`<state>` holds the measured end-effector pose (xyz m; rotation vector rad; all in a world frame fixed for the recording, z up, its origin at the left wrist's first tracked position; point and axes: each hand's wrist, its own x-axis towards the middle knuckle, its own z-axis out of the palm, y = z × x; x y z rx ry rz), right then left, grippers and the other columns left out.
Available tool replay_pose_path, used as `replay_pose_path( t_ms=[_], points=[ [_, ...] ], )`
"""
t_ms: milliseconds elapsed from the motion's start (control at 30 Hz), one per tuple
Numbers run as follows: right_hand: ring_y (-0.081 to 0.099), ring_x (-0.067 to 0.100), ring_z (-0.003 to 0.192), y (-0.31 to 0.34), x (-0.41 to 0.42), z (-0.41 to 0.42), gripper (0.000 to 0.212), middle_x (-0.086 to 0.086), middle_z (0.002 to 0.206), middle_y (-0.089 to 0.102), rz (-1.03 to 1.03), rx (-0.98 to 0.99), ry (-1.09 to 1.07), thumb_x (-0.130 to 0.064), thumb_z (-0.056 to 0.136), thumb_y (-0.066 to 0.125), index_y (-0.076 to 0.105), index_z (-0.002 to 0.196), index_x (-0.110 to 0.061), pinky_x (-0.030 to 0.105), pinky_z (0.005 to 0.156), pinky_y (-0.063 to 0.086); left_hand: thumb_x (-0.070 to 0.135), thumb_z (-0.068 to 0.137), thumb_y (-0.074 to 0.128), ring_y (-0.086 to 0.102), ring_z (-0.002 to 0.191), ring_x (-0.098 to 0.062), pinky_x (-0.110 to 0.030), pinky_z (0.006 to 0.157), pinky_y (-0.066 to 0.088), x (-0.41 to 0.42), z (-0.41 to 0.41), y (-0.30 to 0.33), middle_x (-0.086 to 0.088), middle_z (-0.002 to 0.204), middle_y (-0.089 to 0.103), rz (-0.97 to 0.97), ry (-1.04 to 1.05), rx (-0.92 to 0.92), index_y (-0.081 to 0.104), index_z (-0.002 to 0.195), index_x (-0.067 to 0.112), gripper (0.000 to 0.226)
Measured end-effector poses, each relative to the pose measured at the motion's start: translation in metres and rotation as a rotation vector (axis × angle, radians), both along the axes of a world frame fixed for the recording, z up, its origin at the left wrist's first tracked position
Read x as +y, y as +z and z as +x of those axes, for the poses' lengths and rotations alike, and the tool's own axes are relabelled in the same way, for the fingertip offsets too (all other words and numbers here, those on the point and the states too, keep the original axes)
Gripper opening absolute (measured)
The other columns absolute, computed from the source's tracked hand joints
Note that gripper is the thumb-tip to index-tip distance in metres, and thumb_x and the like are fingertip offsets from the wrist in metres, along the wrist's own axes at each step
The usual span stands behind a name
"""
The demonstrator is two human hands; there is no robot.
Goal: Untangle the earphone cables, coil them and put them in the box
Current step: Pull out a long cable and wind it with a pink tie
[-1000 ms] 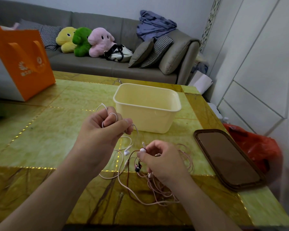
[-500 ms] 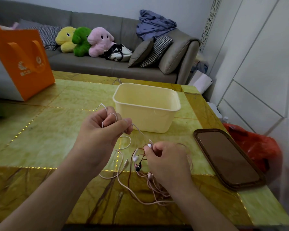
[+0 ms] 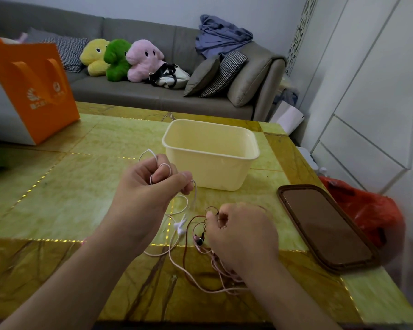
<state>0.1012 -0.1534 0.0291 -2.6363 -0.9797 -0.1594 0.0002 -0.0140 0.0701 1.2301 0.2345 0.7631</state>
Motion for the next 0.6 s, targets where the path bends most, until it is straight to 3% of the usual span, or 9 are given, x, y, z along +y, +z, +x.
replay_pose_path(
  t_ms=[67, 100, 200, 267, 333, 367, 433, 533, 600],
  points=[
    [0.057, 0.016, 0.079, 0.003, -0.003, 0.002, 0.024, -0.01, 0.102, 0.05, 0.078, -0.01, 0.033, -0.055, 0.094, 0.052, 0.058, 0.104, -0.034, 0.034, 0.066, 0.05, -0.016, 0.091, 0.063, 0.056, 0.068, -0.025, -0.028, 0.075, 0.052, -0.001, 0.0, 0.001, -0.007, 0.063, 0.04, 0.008, -0.005, 0.007, 0.033, 0.063, 0.019, 0.053],
    [0.056, 0.013, 0.08, 0.004, -0.004, 0.004, 0.027, -0.011, 0.109, 0.047, 0.139, 0.021, 0.086, -0.051, 0.091, 0.056, 0.055, 0.112, -0.036, 0.035, 0.067, 0.052, -0.015, 0.089, 0.066, 0.056, 0.068, -0.025, -0.028, 0.075, 0.051, -0.001, 0.0, 0.001, -0.007, 0.062, 0.04, 0.015, -0.006, 0.01, 0.033, 0.063, 0.019, 0.054],
    [0.058, 0.005, 0.102, 0.008, -0.006, 0.004, 0.033, -0.019, 0.116, 0.052, 0.418, 0.305, 0.405, -0.037, 0.088, 0.07, 0.062, 0.119, -0.036, 0.018, 0.082, 0.046, -0.005, 0.083, 0.072, 0.057, 0.068, -0.026, -0.034, 0.079, 0.051, -0.003, -0.002, 0.002, -0.006, 0.062, 0.042, 0.052, -0.023, 0.04, 0.035, 0.062, 0.02, 0.05],
    [0.063, 0.01, 0.112, 0.014, -0.005, 0.0, 0.022, -0.015, 0.115, 0.066, 0.518, 0.579, 0.534, -0.031, 0.093, 0.072, 0.068, 0.114, -0.034, 0.023, 0.092, 0.048, -0.007, 0.085, 0.074, 0.057, 0.068, -0.027, -0.04, 0.081, 0.051, -0.005, -0.001, 0.001, -0.008, 0.063, 0.039, 0.071, -0.027, 0.065, 0.034, 0.064, 0.019, 0.052],
    [0.069, 0.027, 0.088, 0.021, -0.005, -0.001, 0.007, -0.004, 0.093, 0.075, 0.629, 0.776, 0.52, -0.026, 0.103, 0.068, 0.073, 0.1, -0.024, 0.044, 0.085, 0.055, -0.011, 0.09, 0.07, 0.056, 0.066, -0.027, -0.035, 0.072, 0.052, -0.007, -0.001, 0.002, -0.009, 0.063, 0.04, 0.088, -0.007, 0.084, 0.033, 0.066, 0.017, 0.052],
    [0.064, 0.035, 0.074, 0.023, -0.006, 0.001, 0.018, 0.001, 0.077, 0.071, 0.69, 0.819, 0.48, -0.023, 0.107, 0.063, 0.072, 0.093, -0.017, 0.047, 0.074, 0.055, -0.009, 0.091, 0.068, 0.057, 0.066, -0.026, -0.031, 0.067, 0.052, -0.007, -0.001, 0.003, -0.01, 0.063, 0.043, 0.096, 0.011, 0.096, 0.034, 0.065, 0.016, 0.05],
    [0.052, 0.029, 0.057, 0.028, -0.01, 0.007, 0.027, 0.006, 0.06, 0.053, 0.811, 0.913, 0.411, -0.018, 0.108, 0.058, 0.07, 0.086, -0.009, 0.042, 0.057, 0.049, 0.0, 0.092, 0.069, 0.061, 0.068, -0.025, -0.03, 0.063, 0.052, -0.005, -0.002, 0.006, -0.011, 0.066, 0.055, 0.087, 0.039, 0.129, 0.042, 0.065, 0.014, 0.041],
    [0.035, 0.015, 0.048, 0.034, -0.016, 0.018, 0.026, 0.0, 0.056, 0.034, 0.978, 1.009, 0.391, -0.02, 0.103, 0.06, 0.069, 0.082, -0.008, 0.033, 0.052, 0.038, 0.019, 0.092, 0.069, 0.069, 0.077, -0.029, -0.035, 0.062, 0.056, -0.003, -0.003, 0.009, -0.013, 0.09, 0.076, 0.016, 0.052, 0.162, 0.062, 0.072, 0.012, 0.022],
    [0.023, 0.015, 0.049, 0.039, -0.019, 0.026, 0.025, -0.001, 0.057, 0.027, 1.053, 1.034, 0.408, -0.024, 0.1, 0.059, 0.068, 0.082, -0.008, 0.025, 0.049, 0.028, 0.02, 0.099, 0.063, 0.072, 0.081, -0.03, -0.035, 0.06, 0.058, -0.002, -0.002, 0.01, -0.014, 0.107, 0.078, -0.053, 0.075, 0.163, 0.068, 0.083, 0.013, 0.018]
  ],
)
